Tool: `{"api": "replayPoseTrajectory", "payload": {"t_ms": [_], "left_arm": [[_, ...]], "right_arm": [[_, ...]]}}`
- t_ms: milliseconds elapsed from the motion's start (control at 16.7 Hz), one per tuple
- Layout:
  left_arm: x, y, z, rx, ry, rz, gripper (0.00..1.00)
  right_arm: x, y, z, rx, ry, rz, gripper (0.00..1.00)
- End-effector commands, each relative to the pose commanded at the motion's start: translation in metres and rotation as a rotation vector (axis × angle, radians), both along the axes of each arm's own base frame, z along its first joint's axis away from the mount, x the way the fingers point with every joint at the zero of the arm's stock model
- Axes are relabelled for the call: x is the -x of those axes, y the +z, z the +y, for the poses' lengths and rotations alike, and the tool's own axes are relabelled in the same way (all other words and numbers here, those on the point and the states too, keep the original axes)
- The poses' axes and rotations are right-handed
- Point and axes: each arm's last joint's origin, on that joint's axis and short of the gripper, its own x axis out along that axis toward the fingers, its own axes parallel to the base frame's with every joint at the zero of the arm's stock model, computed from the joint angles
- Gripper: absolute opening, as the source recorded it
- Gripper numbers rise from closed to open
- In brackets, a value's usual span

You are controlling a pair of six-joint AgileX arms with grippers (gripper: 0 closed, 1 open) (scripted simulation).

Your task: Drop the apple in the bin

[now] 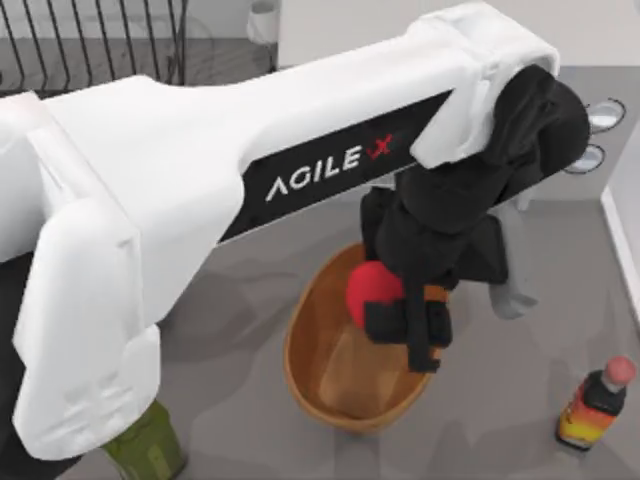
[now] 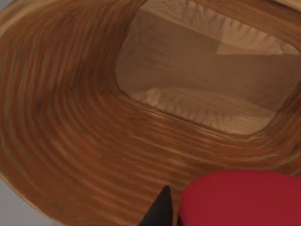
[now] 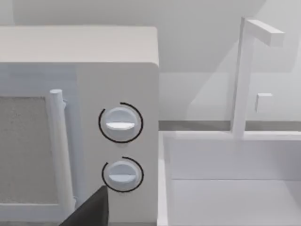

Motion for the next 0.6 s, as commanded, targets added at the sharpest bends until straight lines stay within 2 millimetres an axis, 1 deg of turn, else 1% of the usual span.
{"api": "replayPoseTrajectory", "payload": {"t_ms": [180,480,600], "left_arm": [[0.001,-0.015,0.003,0.000,-0.005,-0.005,0.00],[0.002,-0.018,0.004,0.004,-0.009,-0.009,0.00],[0.002,-0.018,0.004,0.004,-0.009,-0.009,0.15]], "right_arm": [[0.000,0.000,0.000,0.000,0.000,0.000,1.00],[0.000,0.000,0.000,0.000,0.000,0.000,1.00],[0.000,0.000,0.000,0.000,0.000,0.000,1.00]]}}
